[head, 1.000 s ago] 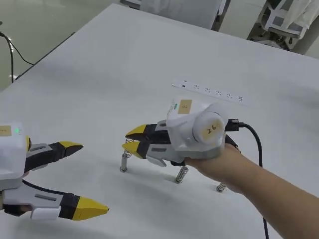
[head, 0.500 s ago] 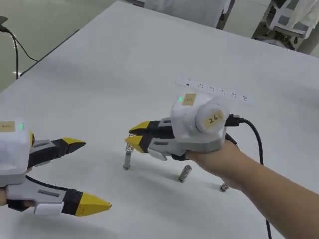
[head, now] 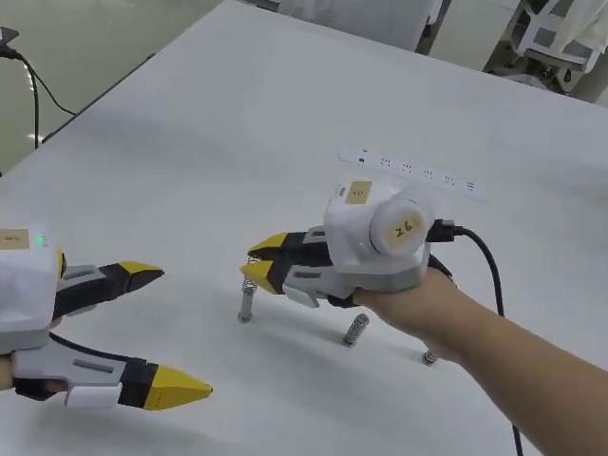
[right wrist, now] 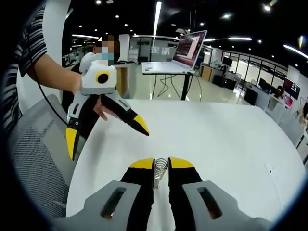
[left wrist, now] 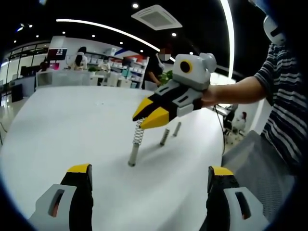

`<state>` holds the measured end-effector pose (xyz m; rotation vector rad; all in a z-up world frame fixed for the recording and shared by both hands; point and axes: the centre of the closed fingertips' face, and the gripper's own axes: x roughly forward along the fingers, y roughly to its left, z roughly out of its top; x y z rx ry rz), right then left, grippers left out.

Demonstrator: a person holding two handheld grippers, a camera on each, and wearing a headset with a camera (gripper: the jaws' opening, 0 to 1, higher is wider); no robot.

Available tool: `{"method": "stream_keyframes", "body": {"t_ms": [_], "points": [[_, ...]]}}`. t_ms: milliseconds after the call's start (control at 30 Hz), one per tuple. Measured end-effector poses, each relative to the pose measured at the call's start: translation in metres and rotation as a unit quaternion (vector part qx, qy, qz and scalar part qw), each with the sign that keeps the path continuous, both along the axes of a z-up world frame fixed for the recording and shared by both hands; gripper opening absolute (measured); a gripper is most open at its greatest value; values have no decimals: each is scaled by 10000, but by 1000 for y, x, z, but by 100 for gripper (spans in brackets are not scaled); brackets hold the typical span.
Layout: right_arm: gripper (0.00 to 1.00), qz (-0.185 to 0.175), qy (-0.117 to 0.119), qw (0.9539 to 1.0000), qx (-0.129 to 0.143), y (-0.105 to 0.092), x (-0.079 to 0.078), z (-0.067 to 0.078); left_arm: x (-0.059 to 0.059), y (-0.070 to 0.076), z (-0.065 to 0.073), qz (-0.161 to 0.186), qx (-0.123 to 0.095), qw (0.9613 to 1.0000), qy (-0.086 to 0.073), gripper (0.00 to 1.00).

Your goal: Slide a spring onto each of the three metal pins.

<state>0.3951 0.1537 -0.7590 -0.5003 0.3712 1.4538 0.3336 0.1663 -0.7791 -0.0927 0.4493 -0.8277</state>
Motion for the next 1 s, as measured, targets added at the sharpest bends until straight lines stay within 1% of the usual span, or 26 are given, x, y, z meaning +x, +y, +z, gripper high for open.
{"method": "stream_keyframes", "body": {"t_ms": [200,233,367,433,500,600,733,833,1000], "points": [[7,-5,39,10000,-47,0,0,-5,-1,-1,-2,-15,0,10000,16,97],[7,4,19,10000,-67,0,0,-6,-1,-1,-1,-13,-11,10000,17,97],[7,-55,56,9999,-121,0,2,-14,0,-1,-1,-9,-13,10000,12,97],[7,-36,76,9998,-175,1,1,-19,0,-2,-1,-14,-14,10000,15,97],[7,9,36,9996,-264,1,0,-25,0,-1,-1,-1,-18,10000,8,97],[8,7,81,9994,-326,4,-2,-31,1,-1,-2,20,-30,10000,15,96],[8,27,79,9990,-430,5,-2,-39,0,-2,-3,13,-23,10000,25,96],[8,54,50,9988,-494,5,-3,-45,0,-2,-4,19,-37,10000,32,96],[8,64,81,9981,-606,2,-4,-53,1,-2,-4,23,-53,10000,39,96]]}}
